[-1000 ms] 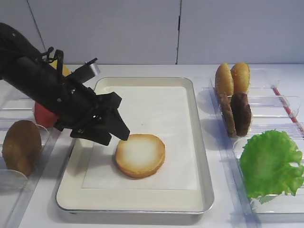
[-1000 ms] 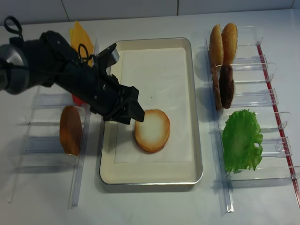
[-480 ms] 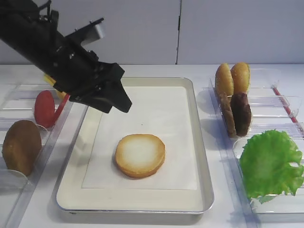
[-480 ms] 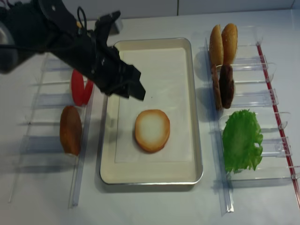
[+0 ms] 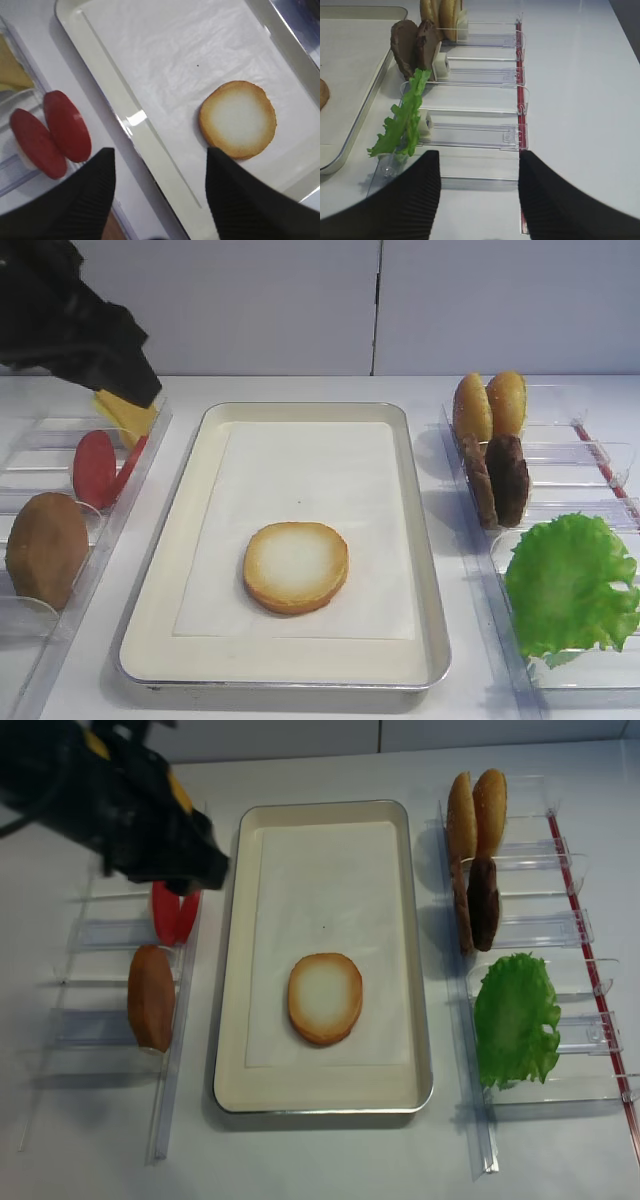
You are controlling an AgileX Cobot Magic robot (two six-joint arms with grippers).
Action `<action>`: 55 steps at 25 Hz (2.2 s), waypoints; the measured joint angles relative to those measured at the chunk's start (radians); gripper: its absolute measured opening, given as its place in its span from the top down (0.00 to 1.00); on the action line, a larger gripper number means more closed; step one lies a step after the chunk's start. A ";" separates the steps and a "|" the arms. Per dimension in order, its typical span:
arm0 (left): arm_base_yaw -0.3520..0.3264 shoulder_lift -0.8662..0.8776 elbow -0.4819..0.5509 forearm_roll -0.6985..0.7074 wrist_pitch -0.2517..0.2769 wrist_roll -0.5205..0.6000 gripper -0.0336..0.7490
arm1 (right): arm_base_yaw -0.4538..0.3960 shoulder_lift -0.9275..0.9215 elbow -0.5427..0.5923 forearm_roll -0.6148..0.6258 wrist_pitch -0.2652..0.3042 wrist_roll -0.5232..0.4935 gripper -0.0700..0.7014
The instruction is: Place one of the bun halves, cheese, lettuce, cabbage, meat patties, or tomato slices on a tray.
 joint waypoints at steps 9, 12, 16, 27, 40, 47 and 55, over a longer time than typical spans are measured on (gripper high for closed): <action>0.000 -0.276 0.037 0.053 0.021 -0.014 0.44 | 0.000 0.000 0.000 0.000 0.000 0.000 0.39; 0.000 -0.383 0.112 0.091 0.023 -0.049 0.44 | 0.000 0.000 0.000 0.000 0.000 0.000 0.39; 0.000 -0.531 0.235 0.195 0.037 -0.153 0.44 | 0.000 0.000 0.000 0.000 0.000 0.000 0.39; 0.000 -0.921 0.490 0.261 0.155 -0.240 0.44 | 0.000 0.000 0.000 0.000 0.000 0.000 0.39; 0.000 -1.203 0.708 0.236 0.204 -0.260 0.42 | 0.000 0.000 0.000 0.000 0.000 0.000 0.39; 0.000 -1.293 0.769 0.236 0.166 -0.335 0.41 | 0.000 0.000 0.000 0.000 0.000 0.000 0.39; 0.000 -1.304 0.772 0.236 0.153 -0.348 0.42 | 0.000 0.000 0.000 0.000 0.000 0.000 0.39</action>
